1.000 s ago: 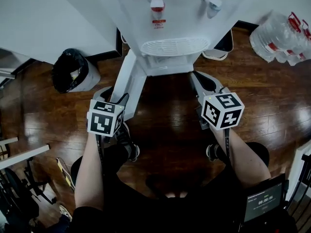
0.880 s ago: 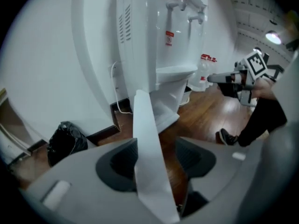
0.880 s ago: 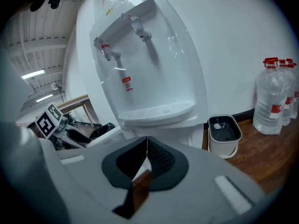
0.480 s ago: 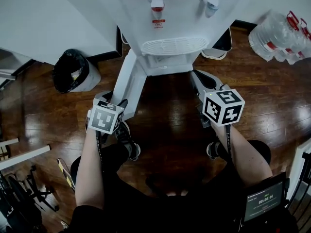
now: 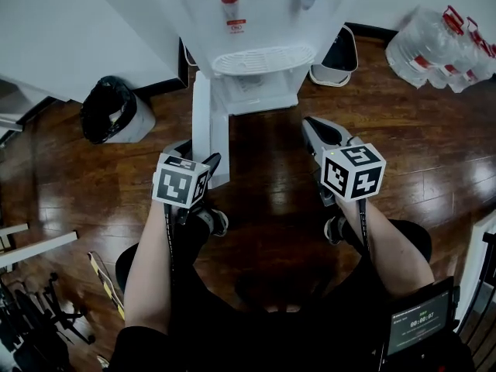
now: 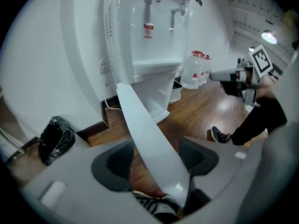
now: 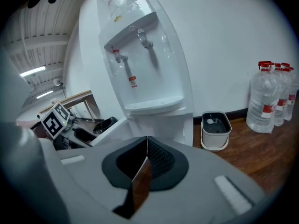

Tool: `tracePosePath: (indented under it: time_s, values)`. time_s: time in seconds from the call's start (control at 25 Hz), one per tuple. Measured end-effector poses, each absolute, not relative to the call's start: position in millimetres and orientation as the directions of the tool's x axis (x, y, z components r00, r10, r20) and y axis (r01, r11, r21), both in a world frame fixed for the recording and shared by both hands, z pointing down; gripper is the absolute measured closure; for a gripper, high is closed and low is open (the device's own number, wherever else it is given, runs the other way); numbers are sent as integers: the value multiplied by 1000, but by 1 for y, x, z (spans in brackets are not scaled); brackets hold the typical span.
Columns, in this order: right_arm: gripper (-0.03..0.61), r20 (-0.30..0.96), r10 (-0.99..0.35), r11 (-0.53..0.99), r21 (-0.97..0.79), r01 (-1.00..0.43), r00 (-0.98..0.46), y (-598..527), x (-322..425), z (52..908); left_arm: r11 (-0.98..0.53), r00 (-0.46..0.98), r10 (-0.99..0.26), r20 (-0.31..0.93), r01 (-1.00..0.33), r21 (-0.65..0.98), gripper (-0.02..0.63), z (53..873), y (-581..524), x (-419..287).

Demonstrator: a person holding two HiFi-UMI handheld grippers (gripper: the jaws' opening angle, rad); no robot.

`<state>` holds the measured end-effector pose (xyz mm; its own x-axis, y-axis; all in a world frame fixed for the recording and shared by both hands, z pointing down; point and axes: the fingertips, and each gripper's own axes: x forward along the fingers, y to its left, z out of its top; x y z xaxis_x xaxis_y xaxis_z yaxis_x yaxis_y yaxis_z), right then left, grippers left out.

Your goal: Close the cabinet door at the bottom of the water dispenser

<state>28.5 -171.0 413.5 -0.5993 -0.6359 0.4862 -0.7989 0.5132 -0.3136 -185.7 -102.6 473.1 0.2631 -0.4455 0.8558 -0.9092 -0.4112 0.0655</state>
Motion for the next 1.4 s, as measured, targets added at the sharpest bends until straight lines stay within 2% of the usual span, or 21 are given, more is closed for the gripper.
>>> tracePosePath:
  time_s: [0.24,0.32,0.48,0.52,0.68,0.92,1.2,1.4]
  values:
    - [574,481,-622,529,-323,-785,-618,-144,39,416,-363,404,-514,757,-902,234,290,466,-107,-121]
    - [573,501,-610,530,-317,-786,-614,-136,44,424,-360,423,-516,745,-896,259,319,467,-111,-101]
    - [572,555,-535,573,-316,-756,-637,-116,35,443,-287,425,-532,733,-904,316,319,469,-122,-81]
    - [560,567,-513,593,-309,-743,-645,-111,30,446,-265,418,-538,732,-908,324,321,468,-126,-76]
    - [405,632,-448,658,-245,-712,-632,-98,26,463,-231,397,-575,715,-917,324,333,464,-146,-53]
    - [300,709,-375,578,-325,-749,-597,-103,44,505,-199,395,-608,688,-915,350,341,467,-162,-39]
    - [295,743,-386,560,-282,-779,-546,-130,39,534,-222,421,-618,664,-904,366,355,465,-173,-35]
    - [306,745,-440,568,-202,-798,-502,-176,40,534,-355,535,-550,642,-845,400,387,467,-186,-10]
